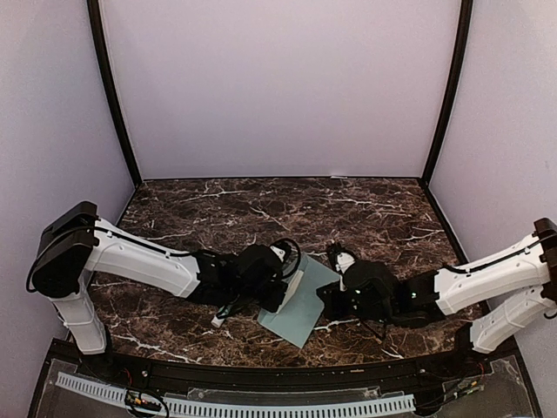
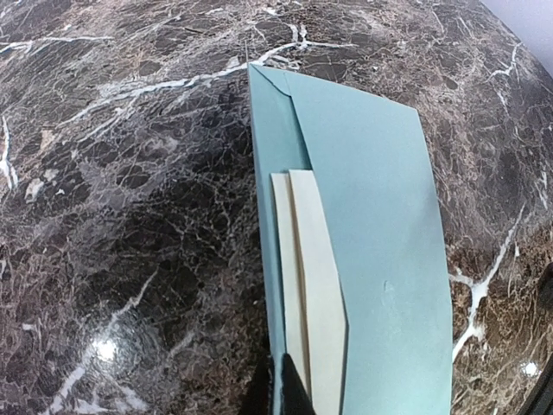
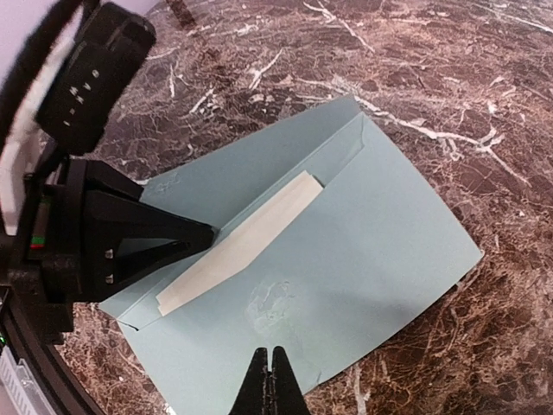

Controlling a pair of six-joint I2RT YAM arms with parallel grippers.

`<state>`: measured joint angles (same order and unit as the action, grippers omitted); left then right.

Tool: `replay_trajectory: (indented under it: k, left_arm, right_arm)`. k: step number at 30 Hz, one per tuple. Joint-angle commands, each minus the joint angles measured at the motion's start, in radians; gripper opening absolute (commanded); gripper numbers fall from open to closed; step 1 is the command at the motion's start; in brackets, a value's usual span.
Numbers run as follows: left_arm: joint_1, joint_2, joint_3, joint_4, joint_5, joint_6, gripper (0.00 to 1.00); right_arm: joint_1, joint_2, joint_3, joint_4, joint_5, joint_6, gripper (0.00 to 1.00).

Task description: Place the letter into the envelope and seal it

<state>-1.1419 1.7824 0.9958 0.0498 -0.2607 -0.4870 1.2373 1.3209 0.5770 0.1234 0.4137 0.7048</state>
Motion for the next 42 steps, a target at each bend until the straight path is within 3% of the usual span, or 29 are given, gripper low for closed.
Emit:
replay_trajectory:
  k: [1,12,23,31,35,41,42]
  left_arm:
    - [-0.001,0.007,0.027,-0.033,-0.042,0.003,0.04]
    - [-0.001,-0.006,0.018,-0.029,-0.049,0.0,0.14]
    - [-0.001,-0.261,-0.14,0.026,-0.04,0.045,0.44]
    - [-0.002,-0.475,-0.288,-0.096,-0.053,-0.007,0.47]
    - [-0.006,-0.619,-0.374,-0.153,-0.031,-0.042,0.48]
    - [-0.038,-0.718,-0.462,-0.214,-0.051,-0.095,0.52]
    - [-0.045,-0.722,-0.472,-0.236,-0.058,-0.115,0.52]
  right_arm:
    - [0.008,0.101,0.079,0.064,-0.005,-0.02,0.0]
    - [-0.046,0.283,0.159,0.111,-0.098,-0.044,0.0]
    - [-0.057,0.164,0.096,0.123,-0.121,-0.083,0.0]
    - [-0.054,0.072,0.075,0.109,-0.172,-0.126,0.2]
    - [-0.048,0.038,0.053,0.141,-0.208,-0.187,0.41]
    - [-0.043,0.015,0.019,0.173,-0.186,-0.276,0.6]
    - [-0.043,0.009,0.014,0.171,-0.176,-0.279,0.68]
